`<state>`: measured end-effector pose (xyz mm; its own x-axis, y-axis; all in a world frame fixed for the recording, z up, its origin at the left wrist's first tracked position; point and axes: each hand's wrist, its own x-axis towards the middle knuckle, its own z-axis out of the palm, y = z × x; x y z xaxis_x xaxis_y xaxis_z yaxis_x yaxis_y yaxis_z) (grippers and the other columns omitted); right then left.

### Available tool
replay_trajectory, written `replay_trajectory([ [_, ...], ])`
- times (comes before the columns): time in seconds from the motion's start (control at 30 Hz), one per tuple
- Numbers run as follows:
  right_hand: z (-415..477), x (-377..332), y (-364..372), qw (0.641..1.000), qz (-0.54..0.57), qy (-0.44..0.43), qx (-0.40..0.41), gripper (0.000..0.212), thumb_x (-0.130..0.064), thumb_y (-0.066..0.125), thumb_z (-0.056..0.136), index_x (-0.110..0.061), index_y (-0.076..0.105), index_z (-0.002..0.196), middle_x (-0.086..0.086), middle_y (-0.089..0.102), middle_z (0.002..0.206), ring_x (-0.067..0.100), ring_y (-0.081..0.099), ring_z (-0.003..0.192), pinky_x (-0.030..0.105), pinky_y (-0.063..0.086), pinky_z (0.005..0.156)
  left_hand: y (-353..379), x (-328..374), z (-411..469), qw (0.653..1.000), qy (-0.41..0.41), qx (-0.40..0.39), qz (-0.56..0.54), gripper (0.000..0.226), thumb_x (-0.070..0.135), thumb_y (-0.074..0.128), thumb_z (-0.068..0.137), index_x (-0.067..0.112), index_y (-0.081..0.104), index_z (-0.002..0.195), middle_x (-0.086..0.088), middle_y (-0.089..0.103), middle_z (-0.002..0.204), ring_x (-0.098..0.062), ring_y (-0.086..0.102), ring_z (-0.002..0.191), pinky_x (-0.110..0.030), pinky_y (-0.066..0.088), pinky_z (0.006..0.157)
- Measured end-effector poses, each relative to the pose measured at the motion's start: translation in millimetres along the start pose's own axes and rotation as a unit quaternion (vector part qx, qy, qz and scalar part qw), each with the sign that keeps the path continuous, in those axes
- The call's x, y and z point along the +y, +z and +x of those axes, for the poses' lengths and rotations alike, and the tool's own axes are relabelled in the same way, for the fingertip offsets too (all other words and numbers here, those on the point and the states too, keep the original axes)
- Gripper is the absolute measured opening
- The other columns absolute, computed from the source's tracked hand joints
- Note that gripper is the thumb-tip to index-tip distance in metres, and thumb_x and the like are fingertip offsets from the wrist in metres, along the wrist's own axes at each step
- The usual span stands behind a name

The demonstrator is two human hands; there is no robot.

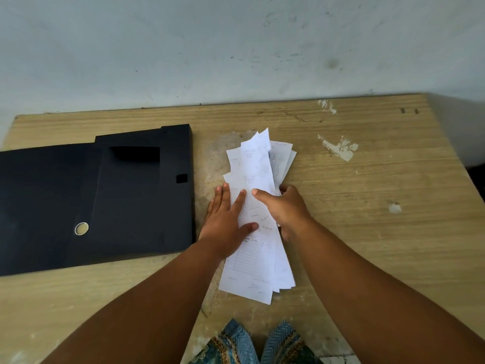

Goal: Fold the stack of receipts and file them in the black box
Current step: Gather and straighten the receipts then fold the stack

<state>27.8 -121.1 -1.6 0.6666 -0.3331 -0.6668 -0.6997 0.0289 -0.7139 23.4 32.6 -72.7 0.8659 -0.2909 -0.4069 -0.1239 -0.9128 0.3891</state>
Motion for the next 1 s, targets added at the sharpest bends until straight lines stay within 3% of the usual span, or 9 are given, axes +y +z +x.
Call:
replay_trajectory([
  [0.13,3,8,-2,1.0,0.029,0.001,-0.012,0.052,-0.028,0.078,0.083,-0.016,0.058,0.13,0.002,0.073,0.116,0.022,0.072,0.099,0.043,0.061,0.085,1,1,0,1.0,0.001,0.0,0.006,0.097,0.066,0.05,0.095,0.035,-0.012,0.163,-0.004,-0.03,0.169,-0.017,-0.039,0.145,-0.037,-0.017,0.116],
  [0.3,11,16,0,0.999,-0.039,-0.03,-0.005,0.027,-0.016,0.06,0.094,-0.016,0.066,0.12,0.001,0.073,0.11,0.02,0.071,0.091,0.03,0.059,0.067,0,1,0,1.0,0.004,0.001,0.003,0.097,0.066,0.05,0.095,0.034,-0.011,0.163,-0.004,-0.029,0.17,-0.017,-0.039,0.144,-0.038,-0.016,0.116],
  [0.43,18,20,-7,0.995,-0.078,-0.059,0.014,0.024,-0.008,0.057,0.093,-0.019,0.068,0.111,-0.005,0.071,0.093,0.012,0.068,0.081,0.025,0.054,0.058,-3,3,-3,0.999,0.002,0.014,-0.035,0.095,0.062,0.053,0.096,0.031,-0.005,0.165,-0.002,-0.023,0.172,-0.018,-0.034,0.148,-0.041,-0.013,0.12],
  [0.57,20,28,-15,1.0,-0.002,-0.024,0.007,0.02,-0.004,0.062,0.09,-0.023,0.07,0.088,0.002,0.078,0.095,0.022,0.075,0.084,0.041,0.063,0.077,-12,12,-9,0.974,-0.04,0.065,-0.216,0.092,0.048,0.067,0.094,0.027,0.011,0.164,0.002,0.016,0.174,-0.02,0.001,0.16,-0.056,0.018,0.127],
  [0.63,19,33,-18,0.999,0.03,-0.012,0.003,0.019,-0.004,0.063,0.09,-0.022,0.071,0.092,0.003,0.079,0.095,0.024,0.077,0.084,0.046,0.063,0.08,-15,21,-16,0.956,-0.056,0.094,-0.273,0.087,0.045,0.072,0.091,0.026,0.022,0.16,0.004,0.032,0.166,-0.023,0.022,0.156,-0.058,0.034,0.12],
  [0.73,17,37,-21,0.996,0.088,0.001,-0.009,0.019,-0.003,0.064,0.091,-0.018,0.073,0.098,0.004,0.08,0.096,0.025,0.078,0.086,0.047,0.063,0.08,-14,33,-30,0.947,-0.122,0.135,-0.266,0.091,0.053,0.076,0.085,0.029,0.027,0.157,0.003,0.039,0.16,-0.022,0.04,0.146,-0.054,0.043,0.114],
  [0.83,14,37,-24,0.992,0.119,0.009,-0.026,0.019,-0.004,0.064,0.092,-0.02,0.073,0.095,0.002,0.081,0.09,0.025,0.079,0.083,0.047,0.064,0.076,-22,41,-38,0.907,-0.198,0.137,-0.345,0.083,0.051,0.081,0.081,0.027,0.038,0.148,0.003,0.055,0.145,-0.02,0.061,0.124,-0.044,0.058,0.092],
  [0.9,12,36,-25,0.99,0.138,0.009,-0.037,0.019,-0.004,0.064,0.092,-0.02,0.074,0.097,0.001,0.082,0.091,0.024,0.079,0.084,0.049,0.064,0.077,-28,42,-38,0.867,-0.219,0.1,-0.437,0.059,0.037,0.081,0.085,0.025,0.05,0.134,0.004,0.068,0.124,-0.016,0.072,0.1,-0.033,0.062,0.07],
  [1.0,9,35,-24,0.99,0.134,-0.004,-0.043,0.019,-0.007,0.062,0.092,-0.02,0.074,0.099,0.002,0.081,0.095,0.026,0.077,0.089,0.05,0.062,0.081,-36,41,-38,0.81,-0.237,0.019,-0.536,0.042,0.017,0.076,0.09,0.02,0.057,0.128,0.0,0.075,0.112,-0.022,0.078,0.087,-0.035,0.064,0.06],
])
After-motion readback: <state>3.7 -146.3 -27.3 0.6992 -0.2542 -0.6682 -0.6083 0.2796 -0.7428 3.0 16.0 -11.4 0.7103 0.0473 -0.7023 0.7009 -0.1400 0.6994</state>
